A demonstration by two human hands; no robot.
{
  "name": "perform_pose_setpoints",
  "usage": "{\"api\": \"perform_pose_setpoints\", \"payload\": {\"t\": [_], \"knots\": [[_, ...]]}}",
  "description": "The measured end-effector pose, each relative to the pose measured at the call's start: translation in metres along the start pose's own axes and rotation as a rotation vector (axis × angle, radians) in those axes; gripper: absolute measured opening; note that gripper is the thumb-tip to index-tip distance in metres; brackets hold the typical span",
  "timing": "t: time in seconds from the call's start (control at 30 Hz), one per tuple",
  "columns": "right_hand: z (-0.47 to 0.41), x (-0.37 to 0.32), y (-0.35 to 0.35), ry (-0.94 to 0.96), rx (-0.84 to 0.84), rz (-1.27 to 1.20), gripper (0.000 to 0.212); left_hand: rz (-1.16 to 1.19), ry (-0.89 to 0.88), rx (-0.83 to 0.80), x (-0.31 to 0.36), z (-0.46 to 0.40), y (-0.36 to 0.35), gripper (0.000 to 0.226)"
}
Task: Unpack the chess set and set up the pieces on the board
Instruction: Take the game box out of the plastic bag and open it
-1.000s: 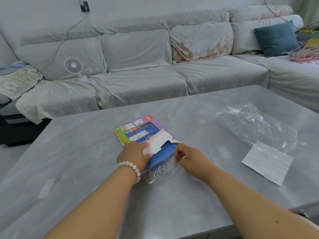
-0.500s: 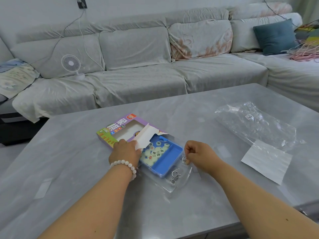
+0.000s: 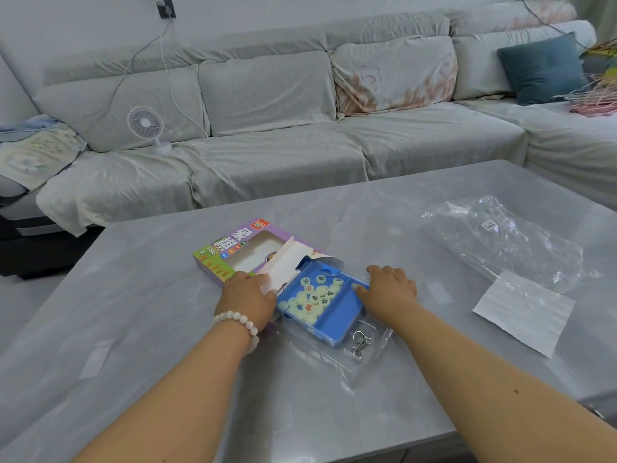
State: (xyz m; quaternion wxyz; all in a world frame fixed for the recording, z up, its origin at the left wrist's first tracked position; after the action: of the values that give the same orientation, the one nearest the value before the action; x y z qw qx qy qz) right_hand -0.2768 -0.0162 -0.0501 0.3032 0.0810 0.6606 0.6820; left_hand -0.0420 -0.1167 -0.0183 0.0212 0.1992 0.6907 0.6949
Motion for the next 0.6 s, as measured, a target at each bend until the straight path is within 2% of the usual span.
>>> {"api": "perform_pose_setpoints", "payload": {"t": [0.17, 0.23, 0.3, 0.43, 0.6], "knots": [[-0.003, 0.016, -0.001, -0.054, 0.008, -0.091, 0.035, -0.005, 0.009, -0.013, -0.003, -0.003, 0.000, 0.033], [-0.004, 0.025, 0.002, -0.064, 0.007, -0.156, 0.029, 0.071, 0.055, 0.001, -0.008, -0.003, 0.001, 0.032], [-0.005, 0.032, 0.004, -0.073, -0.014, -0.254, 0.026, 0.155, 0.079, 0.018, -0.008, -0.002, 0.002, 0.035], [-0.001, 0.042, 0.006, -0.080, -0.041, -0.403, 0.024, 0.107, 0.036, -0.015, -0.001, 0.002, 0.002, 0.049], [0.011, 0.063, 0.021, -0.063, -0.071, -0.502, 0.025, 0.136, 0.026, -0.034, -0.002, 0.000, 0.000, 0.053]]}}
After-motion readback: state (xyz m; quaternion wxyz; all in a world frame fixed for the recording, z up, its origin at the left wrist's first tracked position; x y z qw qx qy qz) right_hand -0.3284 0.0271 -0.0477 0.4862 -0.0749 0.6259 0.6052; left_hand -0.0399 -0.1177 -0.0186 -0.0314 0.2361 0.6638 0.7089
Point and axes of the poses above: each hand's wrist, its own z-axis away from the middle knuckle, its own y-axis out of the back of the hand, x = y × z, the point moved 10 cm from there along -z, towards the middle knuckle
